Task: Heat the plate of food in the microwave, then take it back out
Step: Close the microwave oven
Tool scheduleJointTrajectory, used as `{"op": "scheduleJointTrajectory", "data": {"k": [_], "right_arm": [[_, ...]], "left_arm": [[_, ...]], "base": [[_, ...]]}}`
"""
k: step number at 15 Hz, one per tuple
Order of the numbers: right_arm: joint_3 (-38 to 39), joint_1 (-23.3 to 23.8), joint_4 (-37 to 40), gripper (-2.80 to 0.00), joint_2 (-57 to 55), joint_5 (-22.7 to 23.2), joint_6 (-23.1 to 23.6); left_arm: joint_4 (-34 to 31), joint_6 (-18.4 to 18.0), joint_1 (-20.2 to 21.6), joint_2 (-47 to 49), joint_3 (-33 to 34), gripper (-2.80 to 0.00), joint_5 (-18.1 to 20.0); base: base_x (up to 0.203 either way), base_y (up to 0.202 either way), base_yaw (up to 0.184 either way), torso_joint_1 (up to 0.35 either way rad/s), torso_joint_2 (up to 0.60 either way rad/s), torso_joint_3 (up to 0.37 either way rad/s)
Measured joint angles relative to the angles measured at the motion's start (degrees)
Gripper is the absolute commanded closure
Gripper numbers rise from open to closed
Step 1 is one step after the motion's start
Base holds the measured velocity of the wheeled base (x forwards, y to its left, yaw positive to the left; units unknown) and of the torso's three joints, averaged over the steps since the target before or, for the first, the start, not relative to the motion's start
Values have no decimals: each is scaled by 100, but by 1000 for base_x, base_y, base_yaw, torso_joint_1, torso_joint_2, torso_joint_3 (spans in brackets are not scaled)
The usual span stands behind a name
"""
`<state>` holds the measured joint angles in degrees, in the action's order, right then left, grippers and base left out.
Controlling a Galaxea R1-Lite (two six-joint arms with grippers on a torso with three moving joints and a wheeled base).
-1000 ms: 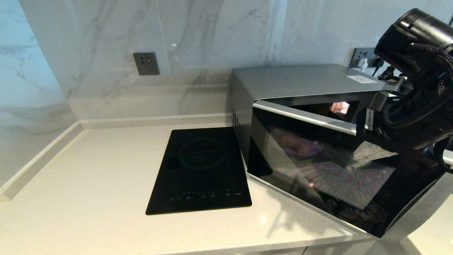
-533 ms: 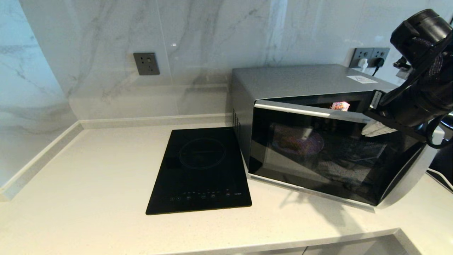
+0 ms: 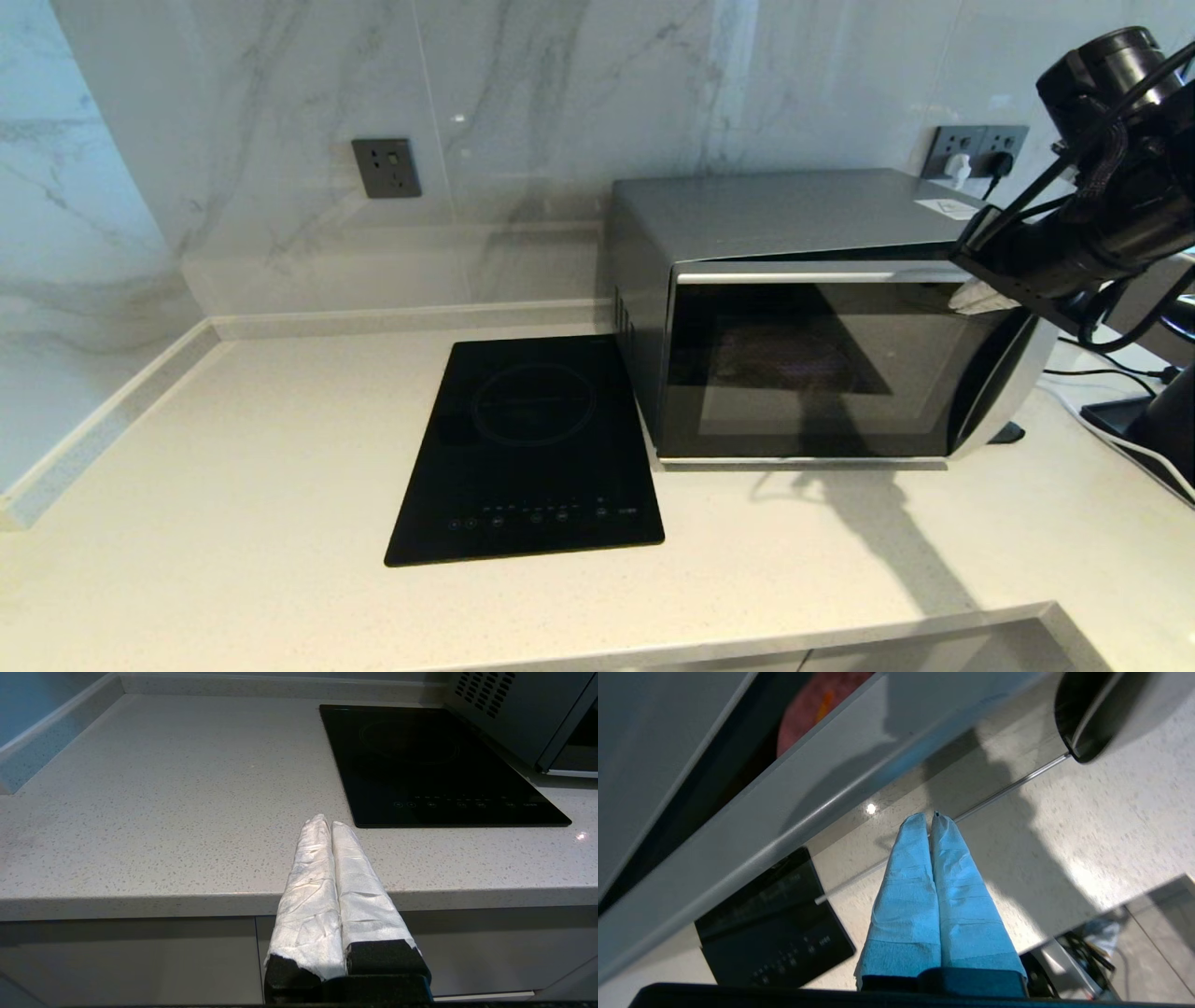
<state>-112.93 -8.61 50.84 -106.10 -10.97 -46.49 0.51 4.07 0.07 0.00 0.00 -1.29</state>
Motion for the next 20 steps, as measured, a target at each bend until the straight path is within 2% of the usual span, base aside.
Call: {"op": "scheduleJointTrajectory", "data": {"k": [6, 11, 15, 20], "right_arm": [[32, 155, -817, 0, -254, 21, -16], [36, 233, -1167, 0, -435, 65, -37], [26, 316, -1296, 0, -450, 460, -41], [1, 330, -1530, 0, -467, 551, -41]], "left_arm": [[0, 0, 0, 0, 0, 0, 0], [0, 2, 0, 0, 0, 0, 0], [0, 2, 0, 0, 0, 0, 0], [1, 0, 2, 0, 0, 0, 0]], "base": [[0, 0, 0, 0, 0, 0], [0, 0, 0, 0, 0, 0], [0, 0, 0, 0, 0, 0], [0, 0, 0, 0, 0, 0]]}}
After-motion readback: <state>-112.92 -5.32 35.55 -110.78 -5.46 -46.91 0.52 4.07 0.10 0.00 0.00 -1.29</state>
